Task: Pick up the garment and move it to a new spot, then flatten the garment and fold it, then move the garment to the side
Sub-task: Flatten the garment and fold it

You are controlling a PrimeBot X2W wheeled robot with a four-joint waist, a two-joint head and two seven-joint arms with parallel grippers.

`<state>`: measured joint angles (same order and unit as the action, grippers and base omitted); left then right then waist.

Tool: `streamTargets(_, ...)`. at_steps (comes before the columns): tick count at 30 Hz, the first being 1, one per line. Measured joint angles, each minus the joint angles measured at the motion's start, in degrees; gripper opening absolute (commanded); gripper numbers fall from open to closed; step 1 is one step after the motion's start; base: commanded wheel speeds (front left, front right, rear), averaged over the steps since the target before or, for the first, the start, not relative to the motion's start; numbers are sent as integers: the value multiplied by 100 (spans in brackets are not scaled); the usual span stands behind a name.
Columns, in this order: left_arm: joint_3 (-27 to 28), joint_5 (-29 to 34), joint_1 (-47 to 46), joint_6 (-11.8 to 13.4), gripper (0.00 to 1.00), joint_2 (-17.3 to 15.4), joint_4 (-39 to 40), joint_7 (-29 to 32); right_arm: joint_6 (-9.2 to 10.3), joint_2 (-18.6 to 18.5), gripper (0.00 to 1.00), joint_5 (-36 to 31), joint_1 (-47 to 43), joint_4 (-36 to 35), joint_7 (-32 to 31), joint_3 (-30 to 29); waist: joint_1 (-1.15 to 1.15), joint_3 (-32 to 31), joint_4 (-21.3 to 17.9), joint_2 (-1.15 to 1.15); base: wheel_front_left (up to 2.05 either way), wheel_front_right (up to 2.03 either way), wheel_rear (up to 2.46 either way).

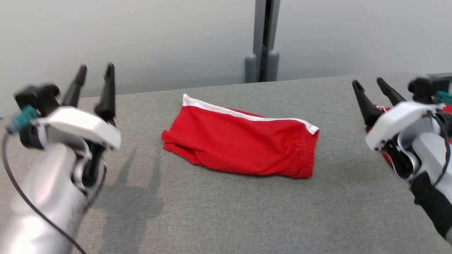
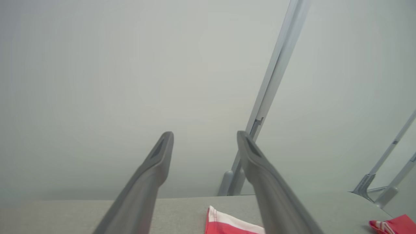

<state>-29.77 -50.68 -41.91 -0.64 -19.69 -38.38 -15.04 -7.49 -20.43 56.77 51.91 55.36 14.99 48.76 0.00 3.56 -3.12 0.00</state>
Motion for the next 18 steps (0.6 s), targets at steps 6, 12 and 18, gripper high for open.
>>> streamTargets(6, 704, 1151, 1818, 459, 100, 193, 1785, -4, 0, 100, 100, -2168, -1863, -1647, 2, -2488, 0, -106, 305, 0, 0, 0, 0)
streamTargets(12, 1273, 1844, 2998, 476, 100, 676, 2689, -5, 0, 913, 100, -3645, -3438, -2893, 2, -4076, 0, -127, 533, 0, 0, 0, 0)
streamTargets(18, 1738, 2434, 3746, 197, 100, 1226, 2887, -4, 0, 1426, 100, -3994, -4125, -3153, 9, -4669, 0, -126, 678, 0, 0, 0, 0)
